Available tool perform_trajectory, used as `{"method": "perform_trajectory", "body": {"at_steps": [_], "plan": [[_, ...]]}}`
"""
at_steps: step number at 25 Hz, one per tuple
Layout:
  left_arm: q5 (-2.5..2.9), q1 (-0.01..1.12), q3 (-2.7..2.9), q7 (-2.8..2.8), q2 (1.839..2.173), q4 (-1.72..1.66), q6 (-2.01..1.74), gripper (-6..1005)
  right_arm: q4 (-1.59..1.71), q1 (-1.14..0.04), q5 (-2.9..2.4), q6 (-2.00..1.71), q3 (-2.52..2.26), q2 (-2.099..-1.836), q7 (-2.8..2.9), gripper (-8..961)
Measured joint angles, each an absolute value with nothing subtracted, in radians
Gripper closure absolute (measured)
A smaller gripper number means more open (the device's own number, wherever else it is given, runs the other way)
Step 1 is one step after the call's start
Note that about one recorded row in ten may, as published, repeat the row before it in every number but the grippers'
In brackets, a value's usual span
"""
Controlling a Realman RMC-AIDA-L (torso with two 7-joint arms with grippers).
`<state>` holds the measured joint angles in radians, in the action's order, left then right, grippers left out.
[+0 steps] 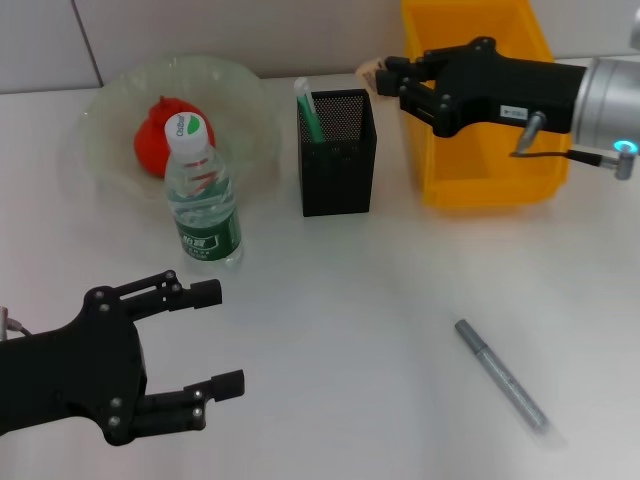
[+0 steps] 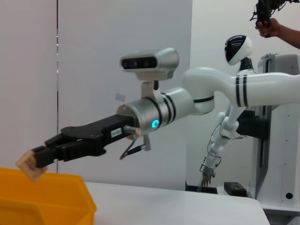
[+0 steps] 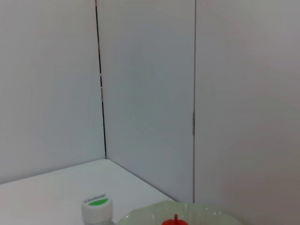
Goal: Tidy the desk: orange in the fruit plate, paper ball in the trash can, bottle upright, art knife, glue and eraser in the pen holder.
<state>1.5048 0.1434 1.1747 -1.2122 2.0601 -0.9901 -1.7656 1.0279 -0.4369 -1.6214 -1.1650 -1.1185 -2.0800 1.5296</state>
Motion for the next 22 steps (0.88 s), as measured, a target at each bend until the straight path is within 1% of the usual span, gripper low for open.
{"method": "perform_trajectory", "body": {"at_steps": [1,2,3,7,12,17,22], "plan": [[1.505,0.143,1.175,-1.212,2.06,-0.99,-1.766,207,1.028,-0.437,-1.621,-1.165,-1.119,-2.08,1.53,744],[1.505,0.144,1.177,-1.212,2.06,-0.99,-1.766,207,0.967,-0.476,-1.621,-1.157,-1.1,-2.08,1.493,743],[1.505,0.144,1.177,-1.212,2.06,-0.99,-1.766,207,0.967,-0.476,-1.621,-1.157,-1.1,-2.08,1.493,742],[1.505,0.144,1.183,-1.211,2.06,-0.991,-1.766,207,0.836,-0.561,-1.62,-1.111,-1.082,-2.08,1.429,737],[1.505,0.147,1.191,-1.209,2.06,-0.991,-1.765,207,0.763,-0.619,-1.622,-1.055,-1.084,-2.079,1.4,731],[1.505,0.149,1.192,-1.209,2.06,-0.991,-1.763,207,0.733,-0.642,-1.625,-1.013,-1.093,-2.079,1.397,725],[1.505,0.15,1.193,-1.21,2.06,-0.991,-1.762,207,0.727,-0.641,-1.626,-0.997,-1.093,-2.079,1.397,719]]}}
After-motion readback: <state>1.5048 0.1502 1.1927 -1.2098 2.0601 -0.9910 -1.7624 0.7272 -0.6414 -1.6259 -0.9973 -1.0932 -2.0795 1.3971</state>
